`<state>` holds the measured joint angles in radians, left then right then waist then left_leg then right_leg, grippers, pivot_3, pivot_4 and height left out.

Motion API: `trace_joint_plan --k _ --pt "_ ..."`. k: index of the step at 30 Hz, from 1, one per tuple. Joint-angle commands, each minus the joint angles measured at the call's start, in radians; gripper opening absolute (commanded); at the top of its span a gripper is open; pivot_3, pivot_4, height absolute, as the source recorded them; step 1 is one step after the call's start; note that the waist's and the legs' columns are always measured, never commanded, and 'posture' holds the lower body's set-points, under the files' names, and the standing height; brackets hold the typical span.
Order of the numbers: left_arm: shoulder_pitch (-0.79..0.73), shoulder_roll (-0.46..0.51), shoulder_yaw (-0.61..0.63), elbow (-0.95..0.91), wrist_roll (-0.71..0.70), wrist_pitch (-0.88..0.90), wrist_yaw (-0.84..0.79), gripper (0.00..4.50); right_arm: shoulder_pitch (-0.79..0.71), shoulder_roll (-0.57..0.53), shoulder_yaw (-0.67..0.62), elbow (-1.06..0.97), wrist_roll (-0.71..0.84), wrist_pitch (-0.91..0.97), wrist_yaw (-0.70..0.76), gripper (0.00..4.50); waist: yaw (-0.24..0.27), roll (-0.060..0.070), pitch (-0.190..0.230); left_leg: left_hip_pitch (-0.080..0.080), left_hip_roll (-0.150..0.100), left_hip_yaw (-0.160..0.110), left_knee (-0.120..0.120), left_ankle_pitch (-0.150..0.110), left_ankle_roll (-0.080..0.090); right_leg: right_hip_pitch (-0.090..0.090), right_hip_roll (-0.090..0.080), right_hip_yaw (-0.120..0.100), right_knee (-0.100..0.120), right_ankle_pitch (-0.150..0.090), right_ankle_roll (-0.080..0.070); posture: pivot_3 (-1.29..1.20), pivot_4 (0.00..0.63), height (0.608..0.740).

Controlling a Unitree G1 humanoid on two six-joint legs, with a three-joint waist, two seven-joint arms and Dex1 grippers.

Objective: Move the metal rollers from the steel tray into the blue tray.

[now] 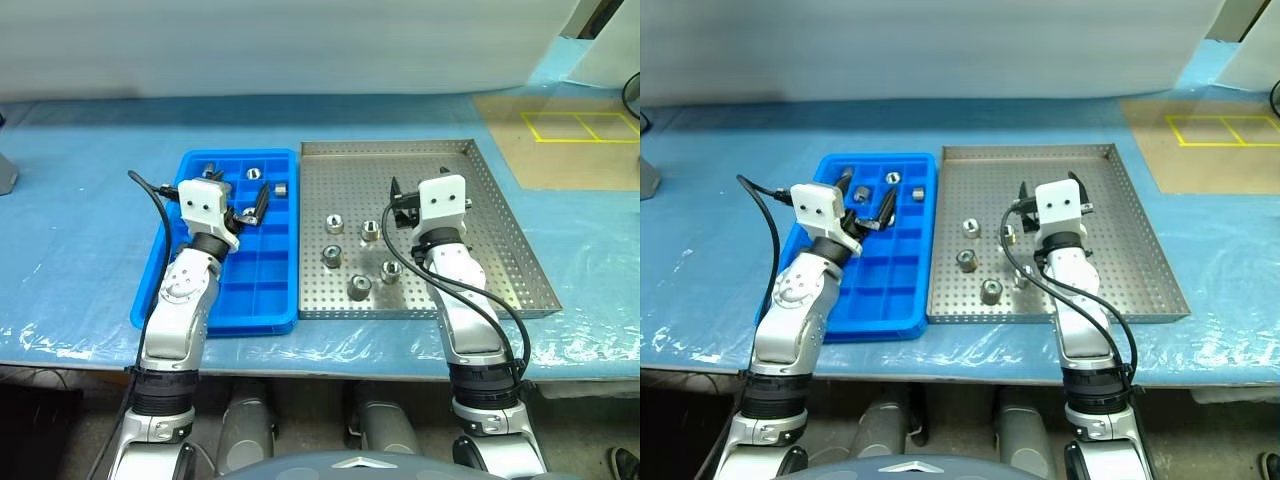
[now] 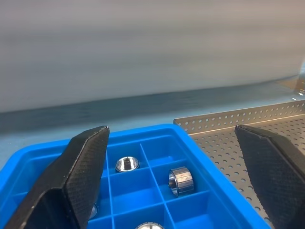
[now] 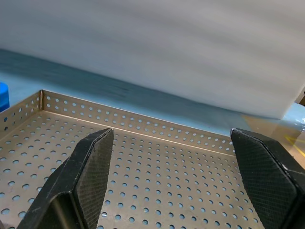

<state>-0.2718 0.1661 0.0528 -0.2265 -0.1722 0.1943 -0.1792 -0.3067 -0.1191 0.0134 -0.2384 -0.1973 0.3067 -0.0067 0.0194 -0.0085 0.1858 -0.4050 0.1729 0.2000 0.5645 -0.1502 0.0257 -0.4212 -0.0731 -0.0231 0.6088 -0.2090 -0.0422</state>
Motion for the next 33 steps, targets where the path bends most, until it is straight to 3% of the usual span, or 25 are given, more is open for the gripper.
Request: trace_joint_plan --k 1,33 --pt "-0.016 0.002 -0.001 -0.044 0.006 -0.001 0.004 4.47 -0.01 -0.005 -0.002 -0.044 -0.011 -0.004 -0.008 4.05 0.0 0.0 0.0 0.0 0.0 0.0 0.0 0.0 0.0 0.0 0.0 0.0 0.0 0.0 0.0 -0.09 0.15 0.74" --pt "-0.022 0.014 0.005 0.047 0.001 -0.042 -0.043 4.47 -0.003 -0.006 0.001 -0.054 -0.026 -0.002 -0.01 4.05 -0.002 0.0 0.0 0.0 0.0 0.0 0.001 0.0 0.0 0.001 0.0 0.0 0.0 0.0 0.0 -0.11 0.15 0.74"
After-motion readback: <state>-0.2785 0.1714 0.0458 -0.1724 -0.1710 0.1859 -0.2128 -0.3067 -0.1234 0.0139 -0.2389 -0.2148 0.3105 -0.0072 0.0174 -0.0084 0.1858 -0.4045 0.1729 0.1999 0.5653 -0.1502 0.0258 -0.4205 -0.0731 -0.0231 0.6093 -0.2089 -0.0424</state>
